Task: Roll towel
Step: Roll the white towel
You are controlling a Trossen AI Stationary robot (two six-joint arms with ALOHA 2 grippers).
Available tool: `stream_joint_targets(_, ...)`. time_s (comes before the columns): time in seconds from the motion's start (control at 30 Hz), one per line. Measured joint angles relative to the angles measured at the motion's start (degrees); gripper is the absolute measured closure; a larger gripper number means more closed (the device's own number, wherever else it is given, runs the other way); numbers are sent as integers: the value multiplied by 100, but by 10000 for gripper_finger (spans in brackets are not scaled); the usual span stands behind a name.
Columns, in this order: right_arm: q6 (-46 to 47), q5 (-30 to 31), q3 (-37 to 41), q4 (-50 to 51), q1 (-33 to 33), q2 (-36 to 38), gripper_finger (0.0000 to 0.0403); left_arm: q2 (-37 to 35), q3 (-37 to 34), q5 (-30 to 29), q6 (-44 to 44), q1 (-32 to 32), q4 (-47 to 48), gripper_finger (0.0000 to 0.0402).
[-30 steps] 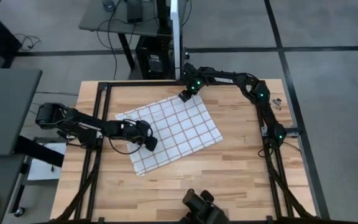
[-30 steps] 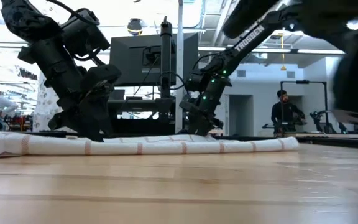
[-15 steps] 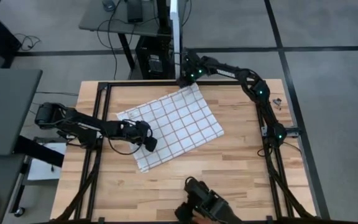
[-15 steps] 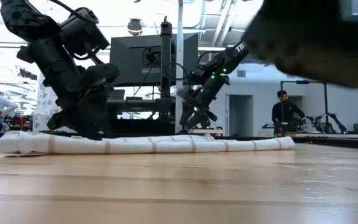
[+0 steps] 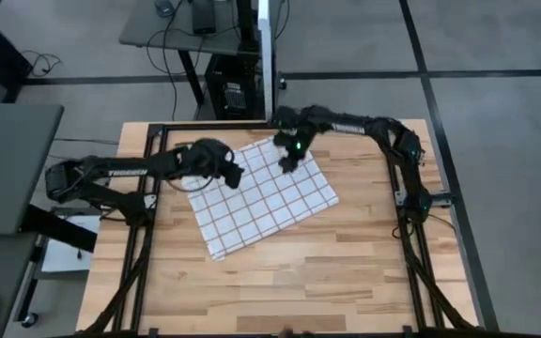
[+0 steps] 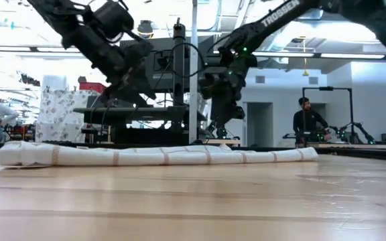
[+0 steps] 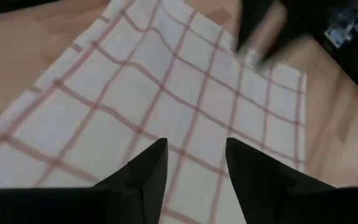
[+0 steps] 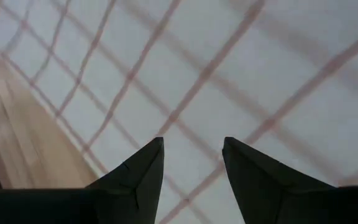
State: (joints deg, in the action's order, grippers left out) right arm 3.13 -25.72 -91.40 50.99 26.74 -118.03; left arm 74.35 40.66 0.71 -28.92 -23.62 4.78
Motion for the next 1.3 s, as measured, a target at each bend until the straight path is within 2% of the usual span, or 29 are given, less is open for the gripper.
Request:
stream_joint_targets(0.13, 772, 621, 955, -1020, -585, 279, 241, 592, 185, 253, 569, -155, 20, 255)
stream_joint_targets(0.23, 1399, 1019, 1333, -1641, -989, 545, 241, 919, 208, 251, 1165, -171, 98, 255)
stream_joint_targets(0.27, 1561, 1180, 1417, -1754, -1126, 595, 241, 1022, 208, 168, 1346, -185, 134, 255)
stream_joint_targets(0.37, 2007, 1610, 1636, -1914, -1563, 622, 241, 1271, 201, -798, 1442, -284, 422, 255)
stream_joint_targets(0.4, 2165, 1647, 1716, -1964, -1710, 620, 241, 1315, 201, -961, 1468, -368, 370, 255)
stream_joint_targets(0.43, 2323, 1662, 1804, -2046, -1853, 624, 241, 1319, 201, -918, 1556, -467, 257, 255)
stream_joint_targets(0.6, 3154, 1858, 2232, -2638, -2434, 644, 241, 1296, 208, 34, 1681, -830, -318, 255)
stream_joint_targets(0.7, 3410, 2028, 2373, -2661, -2586, 666, 241, 1298, 183, 53, 1649, -901, -56, 255)
stream_joint_targets(0.83, 3403, 2141, 2519, -2621, -2677, 672, 241, 1302, -34, 76, 1596, -775, 300, 255)
stream_joint_targets(1.0, 2970, 2131, 2527, -2465, -2630, 684, 241, 1277, -490, -15, 1012, -484, 374, 255)
stream_joint_targets(1.2, 1699, 2064, 2549, -1779, -2237, 877, 241, 1265, -781, 64, -56, 687, 227, 255)
stream_joint_targets(1.3, 1076, 2085, 2569, -1479, -1888, 1006, 241, 1283, -800, 19, -821, 1360, -348, 255)
